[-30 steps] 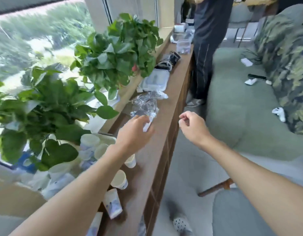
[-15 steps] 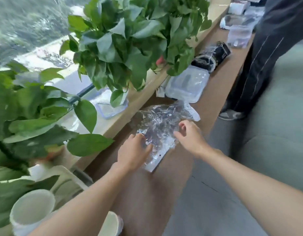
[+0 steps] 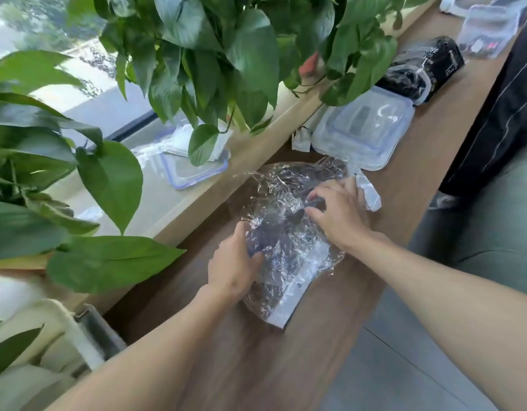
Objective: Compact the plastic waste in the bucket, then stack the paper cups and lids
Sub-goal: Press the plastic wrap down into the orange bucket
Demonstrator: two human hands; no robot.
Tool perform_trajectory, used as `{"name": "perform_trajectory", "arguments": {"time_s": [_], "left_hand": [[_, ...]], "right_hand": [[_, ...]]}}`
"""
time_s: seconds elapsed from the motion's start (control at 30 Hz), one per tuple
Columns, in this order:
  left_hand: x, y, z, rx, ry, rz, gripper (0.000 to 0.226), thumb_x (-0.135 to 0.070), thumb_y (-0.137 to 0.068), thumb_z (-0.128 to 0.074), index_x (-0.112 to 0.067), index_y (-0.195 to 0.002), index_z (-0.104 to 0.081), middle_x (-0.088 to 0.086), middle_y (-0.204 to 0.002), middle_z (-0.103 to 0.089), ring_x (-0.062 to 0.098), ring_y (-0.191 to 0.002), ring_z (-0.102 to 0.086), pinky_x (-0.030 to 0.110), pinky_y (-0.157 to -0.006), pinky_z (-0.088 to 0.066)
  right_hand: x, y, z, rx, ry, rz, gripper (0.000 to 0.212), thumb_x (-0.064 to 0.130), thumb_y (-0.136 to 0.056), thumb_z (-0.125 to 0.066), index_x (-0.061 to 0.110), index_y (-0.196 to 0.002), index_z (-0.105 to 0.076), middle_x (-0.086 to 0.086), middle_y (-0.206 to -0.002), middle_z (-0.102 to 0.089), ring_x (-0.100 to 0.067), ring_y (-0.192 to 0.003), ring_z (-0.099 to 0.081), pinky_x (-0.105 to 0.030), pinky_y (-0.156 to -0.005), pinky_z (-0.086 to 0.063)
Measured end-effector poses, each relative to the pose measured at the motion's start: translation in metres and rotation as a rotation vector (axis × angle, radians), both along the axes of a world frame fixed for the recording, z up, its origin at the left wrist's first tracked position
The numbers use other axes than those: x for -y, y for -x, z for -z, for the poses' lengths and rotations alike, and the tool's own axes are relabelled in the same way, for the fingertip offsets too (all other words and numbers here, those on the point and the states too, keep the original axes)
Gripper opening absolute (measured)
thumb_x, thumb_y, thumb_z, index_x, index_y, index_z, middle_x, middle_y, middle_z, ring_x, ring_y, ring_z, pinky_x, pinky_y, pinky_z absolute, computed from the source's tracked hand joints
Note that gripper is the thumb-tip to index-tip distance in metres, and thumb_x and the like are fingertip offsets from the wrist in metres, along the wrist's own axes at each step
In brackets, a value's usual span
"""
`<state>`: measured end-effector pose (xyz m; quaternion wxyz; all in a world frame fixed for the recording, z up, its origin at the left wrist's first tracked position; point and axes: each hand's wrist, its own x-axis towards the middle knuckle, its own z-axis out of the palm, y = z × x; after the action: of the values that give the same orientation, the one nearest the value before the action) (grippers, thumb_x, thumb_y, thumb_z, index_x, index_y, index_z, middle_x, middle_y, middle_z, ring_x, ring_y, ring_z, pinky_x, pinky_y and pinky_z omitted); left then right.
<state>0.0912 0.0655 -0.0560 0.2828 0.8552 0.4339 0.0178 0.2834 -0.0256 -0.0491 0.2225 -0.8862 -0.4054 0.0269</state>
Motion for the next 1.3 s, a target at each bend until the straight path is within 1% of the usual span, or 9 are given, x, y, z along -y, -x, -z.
{"name": "perform_trajectory", "arguments": {"time_s": [0.13,0.27,0.4,0.47,0.6,0.7,0.8,1.0,1.3], "left_hand": [[0.003,0.004,-0.007,0.158,0.071,-0.072,0.04,-0.015,-0.091,-0.062,-0.024,-0.126,-0.046,0.001,-0.09,-0.062,0.032,-0.083,-0.066,0.048,-0.077,-0.058],[0.01,0.011,-0.023,0.242,0.069,-0.087,0.038,-0.01,-0.09,-0.058,-0.024,-0.124,-0.047,0.0,-0.092,-0.06,0.031,-0.087,-0.063,0.043,-0.081,-0.055],[0.017,0.018,-0.047,0.354,0.053,-0.137,0.036,-0.004,-0.09,-0.059,-0.019,-0.122,-0.05,-0.012,-0.087,-0.055,0.014,-0.08,-0.056,0.027,-0.075,-0.038],[0.022,0.024,-0.06,0.405,0.034,-0.155,0.04,-0.003,-0.089,-0.061,-0.018,-0.123,-0.049,-0.02,-0.081,-0.053,0.005,-0.075,-0.055,0.031,-0.073,-0.04],[0.036,0.042,-0.09,0.46,-0.002,-0.138,0.043,-0.006,-0.089,-0.061,-0.018,-0.129,-0.049,-0.013,-0.08,-0.056,0.019,-0.077,-0.058,0.043,-0.077,-0.052],[0.049,0.059,-0.113,0.496,-0.049,-0.136,0.035,-0.008,-0.09,-0.062,-0.014,-0.124,-0.058,-0.01,-0.084,-0.061,0.022,-0.084,-0.061,0.039,-0.081,-0.051],[0.064,0.084,-0.134,0.551,-0.104,-0.091,0.02,-0.007,-0.088,-0.06,-0.011,-0.104,-0.072,-0.002,-0.09,-0.065,0.021,-0.085,-0.062,0.033,-0.079,-0.048],[0.115,0.149,-0.179,0.657,-0.078,0.111,0.018,-0.007,-0.086,-0.064,-0.013,-0.101,-0.072,-0.005,-0.091,-0.067,0.017,-0.084,-0.062,0.035,-0.083,-0.052],[0.24,0.226,-0.217,0.677,0.086,0.387,0.006,-0.012,-0.09,-0.065,-0.012,-0.084,-0.067,0.001,-0.081,-0.068,0.027,-0.081,-0.063,0.04,-0.076,-0.052]], "right_hand": [[0.0,0.005,-0.002,0.024,-0.061,-0.004,0.013,0.034,-0.09,-0.062,0.023,-0.09,-0.07,0.009,-0.11,-0.065,-0.015,-0.102,-0.037,-0.036,-0.09,-0.027],[0.002,0.015,-0.012,0.036,-0.138,-0.024,0.013,0.023,-0.092,-0.057,0.018,-0.082,-0.063,0.008,-0.099,-0.064,-0.016,-0.103,-0.041,-0.038,-0.092,-0.03],[0.008,0.028,-0.032,-0.016,-0.264,0.009,0.011,0.014,-0.082,-0.062,0.015,-0.072,-0.059,0.005,-0.094,-0.066,-0.017,-0.105,-0.048,-0.027,-0.086,-0.024],[0.013,0.037,-0.044,-0.032,-0.313,0.025,0.01,0.011,-0.078,-0.064,0.015,-0.07,-0.059,0.004,-0.092,-0.067,-0.017,-0.104,-0.052,-0.027,-0.083,-0.024],[0.033,0.065,-0.077,-0.143,-0.385,0.07,0.014,0.009,-0.078,-0.063,0.018,-0.071,-0.056,-0.004,-0.093,-0.071,-0.025,-0.094,-0.061,-0.035,-0.082,-0.045],[0.053,0.093,-0.104,-0.211,-0.442,0.161,0.013,0.012,-0.079,-0.062,0.019,-0.073,-0.053,-0.008,-0.085,-0.071,-0.031,-0.074,-0.063,-0.038,-0.063,-0.052],[0.079,0.128,-0.13,-0.182,-0.53,0.223,0.013,0.01,-0.08,-0.058,0.016,-0.074,-0.048,-0.007,-0.074,-0.068,-0.028,-0.07,-0.064,-0.039,-0.058,-0.051],[0.155,0.222,-0.172,-0.158,-0.619,0.295,0.029,0.006,-0.084,-0.059,0.028,-0.094,-0.042,-0.002,-0.076,-0.061,-0.02,-0.071,-0.06,-0.04,-0.067,-0.05],[0.304,0.345,-0.21,-0.05,-0.585,0.476,0.039,0.01,-0.09,-0.058,0.018,-0.127,-0.05,0.005,-0.08,-0.059,-0.012,-0.076,-0.056,-0.027,-0.073,-0.044]]}}
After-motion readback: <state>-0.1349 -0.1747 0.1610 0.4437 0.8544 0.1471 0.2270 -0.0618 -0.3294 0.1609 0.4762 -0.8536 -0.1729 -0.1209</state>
